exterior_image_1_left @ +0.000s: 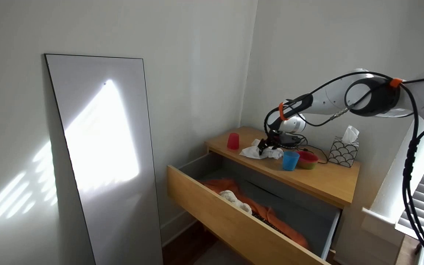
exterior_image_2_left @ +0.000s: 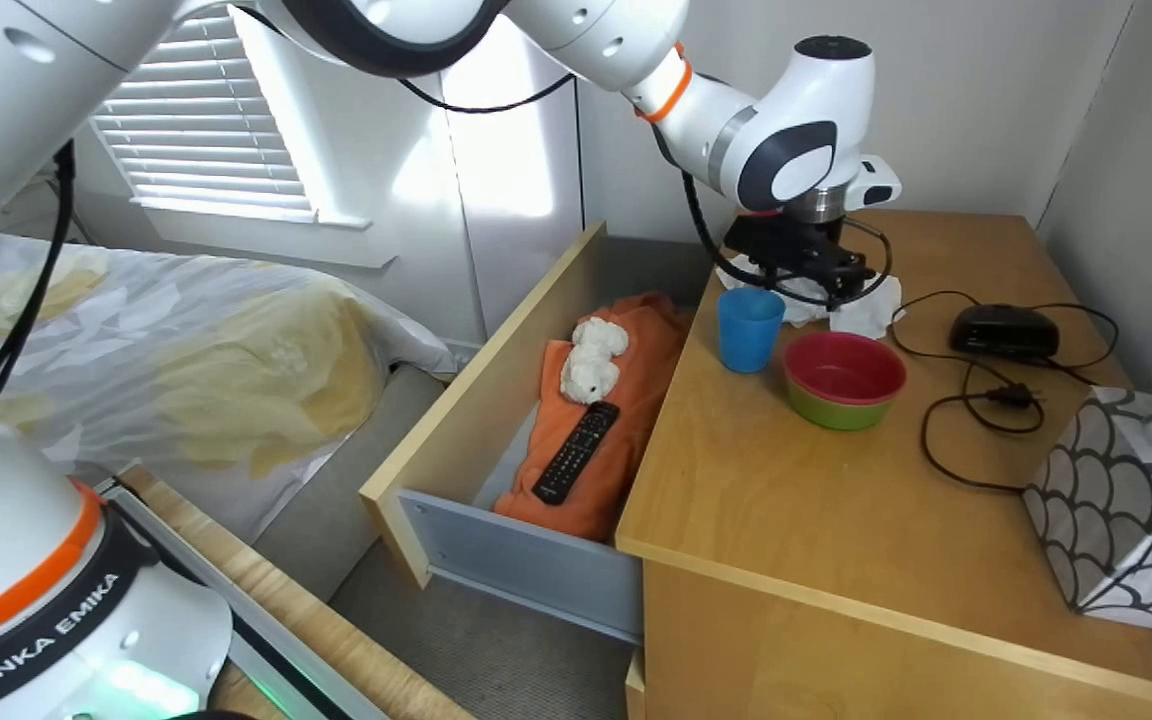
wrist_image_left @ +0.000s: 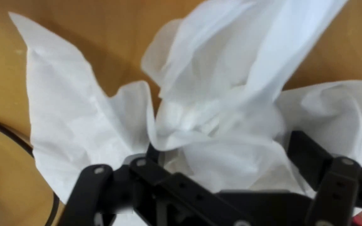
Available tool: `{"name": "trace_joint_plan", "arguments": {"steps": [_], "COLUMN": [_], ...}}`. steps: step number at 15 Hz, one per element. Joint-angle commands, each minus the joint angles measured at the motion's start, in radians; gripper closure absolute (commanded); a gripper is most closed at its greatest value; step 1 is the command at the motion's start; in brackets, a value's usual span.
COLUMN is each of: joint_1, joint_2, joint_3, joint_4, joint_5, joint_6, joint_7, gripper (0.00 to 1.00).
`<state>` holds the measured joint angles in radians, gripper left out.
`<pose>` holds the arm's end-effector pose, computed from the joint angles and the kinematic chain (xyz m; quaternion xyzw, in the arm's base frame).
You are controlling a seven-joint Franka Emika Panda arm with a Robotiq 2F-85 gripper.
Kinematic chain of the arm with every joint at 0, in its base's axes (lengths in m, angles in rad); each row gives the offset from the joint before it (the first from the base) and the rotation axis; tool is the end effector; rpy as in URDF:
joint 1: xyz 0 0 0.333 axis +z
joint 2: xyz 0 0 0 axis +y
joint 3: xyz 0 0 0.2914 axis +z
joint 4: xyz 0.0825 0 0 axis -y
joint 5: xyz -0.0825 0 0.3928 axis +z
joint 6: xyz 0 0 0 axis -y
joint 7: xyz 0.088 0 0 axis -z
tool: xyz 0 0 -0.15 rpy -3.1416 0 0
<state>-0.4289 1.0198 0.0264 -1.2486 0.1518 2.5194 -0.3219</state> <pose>0.7060 -0.3028 0.1031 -0.9849 0.1030 -0.1385 0.0137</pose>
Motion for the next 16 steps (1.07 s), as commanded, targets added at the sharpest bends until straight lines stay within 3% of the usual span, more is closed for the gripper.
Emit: {"name": "trace_joint_plan", "arguments": {"steps": [1,3,12,16], "joint_1": [-0.009,-0.006,0.019,0.035], "joint_2": [0.059,0.062,0.031,0.016], "joint_3": [0.025,0.029,0.035,0.008], "joint_4": [0.084,0.097,0.090,0.084], "joint_5": [0.006,0.007,0.013,0.011], "joint_6": [-0.029,-0.034,-0.050,-0.068], "joint_7": [-0.021,-0.015,0.030,0.103], "gripper": [0.26,0.31,0.99,1.00]}}
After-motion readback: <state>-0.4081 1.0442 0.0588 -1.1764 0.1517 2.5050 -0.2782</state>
